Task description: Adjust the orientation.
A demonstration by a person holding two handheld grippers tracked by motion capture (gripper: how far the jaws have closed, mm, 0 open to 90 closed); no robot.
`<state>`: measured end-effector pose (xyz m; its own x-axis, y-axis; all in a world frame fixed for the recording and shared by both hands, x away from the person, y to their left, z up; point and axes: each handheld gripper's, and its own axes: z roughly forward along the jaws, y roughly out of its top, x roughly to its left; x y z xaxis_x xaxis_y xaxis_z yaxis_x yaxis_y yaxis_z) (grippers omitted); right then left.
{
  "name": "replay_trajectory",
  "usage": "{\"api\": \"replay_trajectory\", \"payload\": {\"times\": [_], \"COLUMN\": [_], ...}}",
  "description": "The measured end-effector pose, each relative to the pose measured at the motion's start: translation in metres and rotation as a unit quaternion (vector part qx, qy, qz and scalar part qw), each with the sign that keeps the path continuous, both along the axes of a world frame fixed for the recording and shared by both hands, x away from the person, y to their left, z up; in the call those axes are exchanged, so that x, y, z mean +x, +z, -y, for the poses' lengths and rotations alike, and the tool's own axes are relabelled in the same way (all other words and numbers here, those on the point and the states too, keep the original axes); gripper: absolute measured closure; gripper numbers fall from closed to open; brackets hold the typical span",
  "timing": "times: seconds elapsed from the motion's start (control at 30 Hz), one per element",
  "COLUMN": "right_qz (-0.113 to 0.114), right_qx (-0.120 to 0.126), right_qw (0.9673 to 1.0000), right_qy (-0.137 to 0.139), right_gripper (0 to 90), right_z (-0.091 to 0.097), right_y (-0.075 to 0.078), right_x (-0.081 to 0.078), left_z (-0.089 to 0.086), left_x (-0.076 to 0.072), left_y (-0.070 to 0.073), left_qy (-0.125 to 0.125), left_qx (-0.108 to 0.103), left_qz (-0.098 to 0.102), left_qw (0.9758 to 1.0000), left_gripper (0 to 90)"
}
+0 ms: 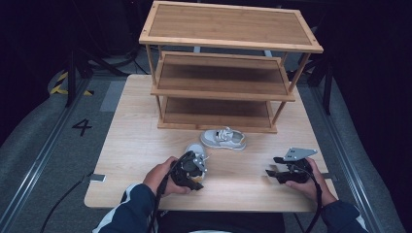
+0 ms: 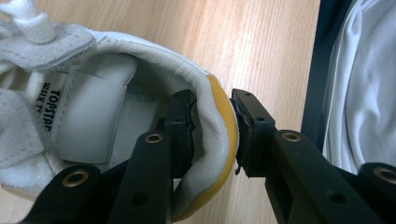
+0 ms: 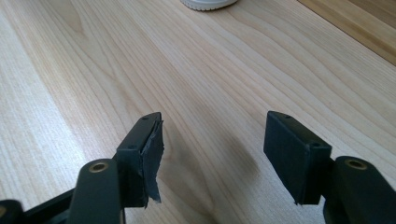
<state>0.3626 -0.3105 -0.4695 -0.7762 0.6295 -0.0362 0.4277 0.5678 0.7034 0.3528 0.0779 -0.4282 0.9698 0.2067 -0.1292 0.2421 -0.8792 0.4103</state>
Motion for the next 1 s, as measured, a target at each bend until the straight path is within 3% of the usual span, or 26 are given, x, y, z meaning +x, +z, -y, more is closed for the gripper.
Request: {"api": "replay_trajectory", "payload": {"times": [0.07,0.17,0.3,0.37,0.4,0.5,0.6,0.63,0.73,0.8,0.93,1.0], "right_qz": [0.000,-0.001,-0.004,-0.006,-0.007,-0.008,-0.009,-0.009,-0.010,-0.010,-0.012,-0.014], "right_qx": [-0.001,-0.002,-0.001,0.000,-0.001,0.000,0.001,0.001,0.002,0.003,0.005,0.007], "right_qw": [1.0000,1.0000,1.0000,1.0000,1.0000,1.0000,1.0000,1.0000,0.9999,0.9999,0.9999,0.9999], "right_qy": [-0.001,0.000,0.001,0.002,0.003,0.004,0.004,0.004,0.005,0.004,0.005,0.005], "right_gripper": [38.3,38.3,38.3,38.3,38.3,38.3,38.3,38.3,38.3,38.3,38.3,38.6], "right_z": [0.000,0.000,0.000,-0.001,-0.002,-0.002,-0.001,-0.001,0.000,0.000,0.001,0.002], "right_y": [0.000,-0.001,-0.002,-0.002,-0.003,-0.003,-0.004,-0.004,-0.004,-0.004,-0.004,-0.004], "right_x": [0.000,0.001,0.001,0.001,0.001,0.002,0.002,0.002,0.002,0.002,0.002,0.002], "left_z": [-0.006,-0.015,-0.024,-0.027,-0.029,-0.029,-0.025,-0.025,-0.017,-0.013,-0.003,0.001], "left_x": [0.003,0.008,0.020,0.027,0.036,0.044,0.071,0.071,0.096,0.106,0.130,0.143], "left_y": [0.005,0.012,0.021,0.026,0.030,0.034,0.038,0.038,0.035,0.034,0.029,0.028], "left_qy": [0.000,0.009,0.010,0.006,-0.010,-0.010,-0.026,-0.026,-0.027,-0.036,-0.050,-0.042], "left_qx": [0.003,-0.004,0.002,0.003,0.007,0.009,0.023,0.023,0.025,0.031,0.029,0.024], "left_qz": [0.015,0.017,0.038,0.043,0.054,0.056,0.071,0.071,0.063,0.071,0.073,0.079], "left_qw": [0.9999,0.9998,0.9992,0.9990,0.9985,0.9983,0.9969,0.9969,0.9973,0.9963,0.9956,0.9957], "left_gripper": [70.4,70.6,70.6,70.6,70.6,70.5,70.4,70.4,70.3,70.2,70.0,68.1]}}
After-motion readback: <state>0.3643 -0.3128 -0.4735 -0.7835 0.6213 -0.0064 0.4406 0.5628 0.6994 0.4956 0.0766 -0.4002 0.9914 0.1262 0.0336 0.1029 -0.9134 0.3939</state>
